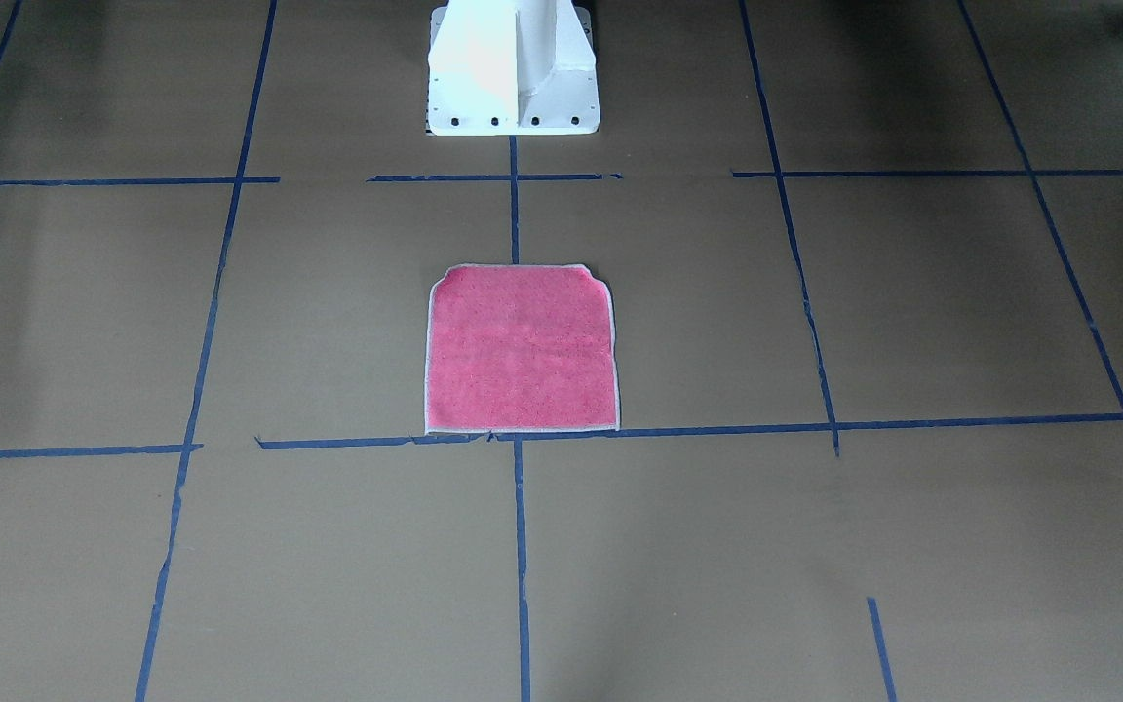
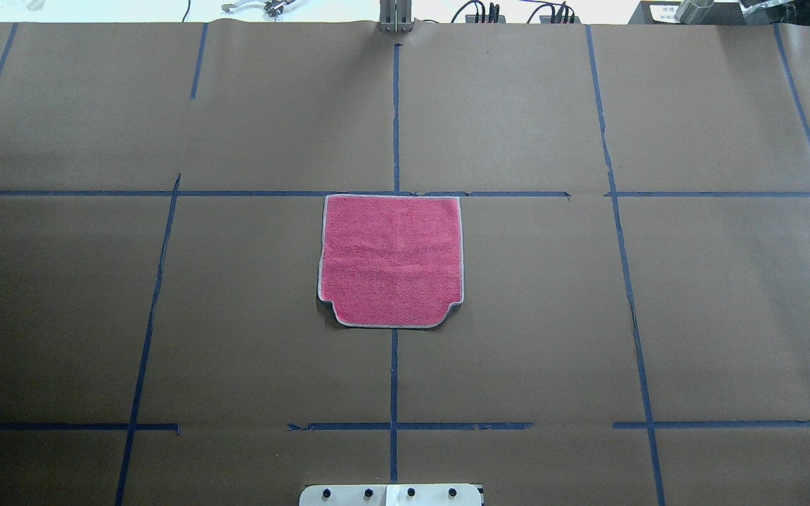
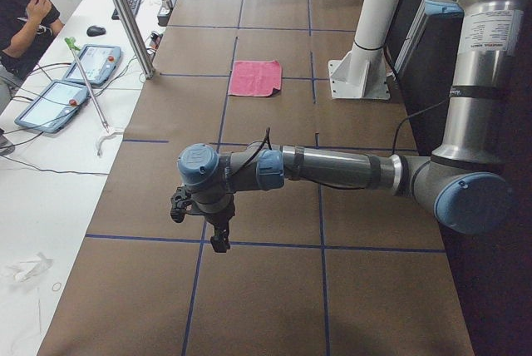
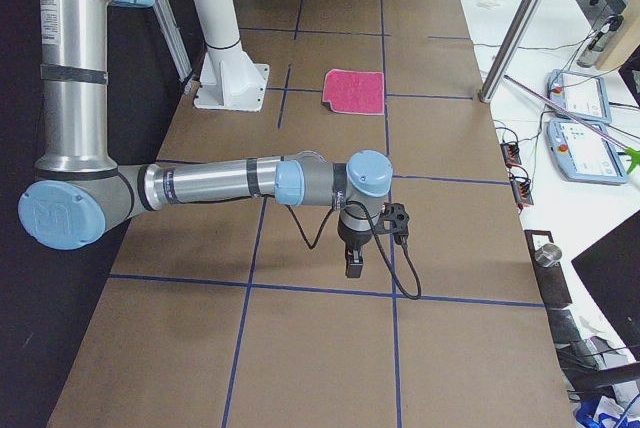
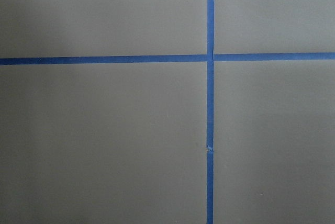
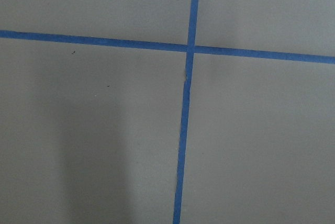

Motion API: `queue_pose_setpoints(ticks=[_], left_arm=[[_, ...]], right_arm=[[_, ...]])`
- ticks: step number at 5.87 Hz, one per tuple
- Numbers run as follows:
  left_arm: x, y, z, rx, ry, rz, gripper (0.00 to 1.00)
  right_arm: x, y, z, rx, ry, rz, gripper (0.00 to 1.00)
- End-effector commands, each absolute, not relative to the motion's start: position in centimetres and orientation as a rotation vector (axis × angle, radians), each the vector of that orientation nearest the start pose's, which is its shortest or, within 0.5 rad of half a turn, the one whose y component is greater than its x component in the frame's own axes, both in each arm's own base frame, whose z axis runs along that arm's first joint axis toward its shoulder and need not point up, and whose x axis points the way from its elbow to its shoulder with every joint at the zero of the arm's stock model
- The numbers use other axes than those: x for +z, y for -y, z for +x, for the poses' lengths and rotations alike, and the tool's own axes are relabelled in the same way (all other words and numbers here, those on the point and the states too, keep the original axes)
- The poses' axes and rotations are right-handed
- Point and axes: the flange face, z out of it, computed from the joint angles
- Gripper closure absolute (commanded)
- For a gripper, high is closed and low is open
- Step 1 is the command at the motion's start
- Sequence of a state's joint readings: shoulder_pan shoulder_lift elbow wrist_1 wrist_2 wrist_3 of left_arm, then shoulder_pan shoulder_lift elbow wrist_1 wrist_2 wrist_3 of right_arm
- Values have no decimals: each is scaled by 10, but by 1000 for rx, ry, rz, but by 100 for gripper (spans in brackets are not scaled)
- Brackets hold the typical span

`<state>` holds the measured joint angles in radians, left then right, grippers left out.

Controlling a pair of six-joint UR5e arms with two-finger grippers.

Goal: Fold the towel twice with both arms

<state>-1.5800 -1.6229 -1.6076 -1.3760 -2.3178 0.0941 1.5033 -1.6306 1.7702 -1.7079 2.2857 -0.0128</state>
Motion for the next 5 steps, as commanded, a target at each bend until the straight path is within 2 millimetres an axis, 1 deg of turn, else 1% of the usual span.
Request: queue_pose_setpoints(ticks=[1,3,4,5], left_arm=[[636,504,-70,42,-751,-63,0],[634,504,-70,40,-753,-60,0],[629,510,-65,51,-753,-55,0],[616,528,-54,72,-752,-48,0]], right_arm=[[608,466,36,-77,715,-22,0],[606,467,37,-78,712,-19,0],[604,466,36,-80,721,-16,0],[602,466,36,-83,720,-10,0]])
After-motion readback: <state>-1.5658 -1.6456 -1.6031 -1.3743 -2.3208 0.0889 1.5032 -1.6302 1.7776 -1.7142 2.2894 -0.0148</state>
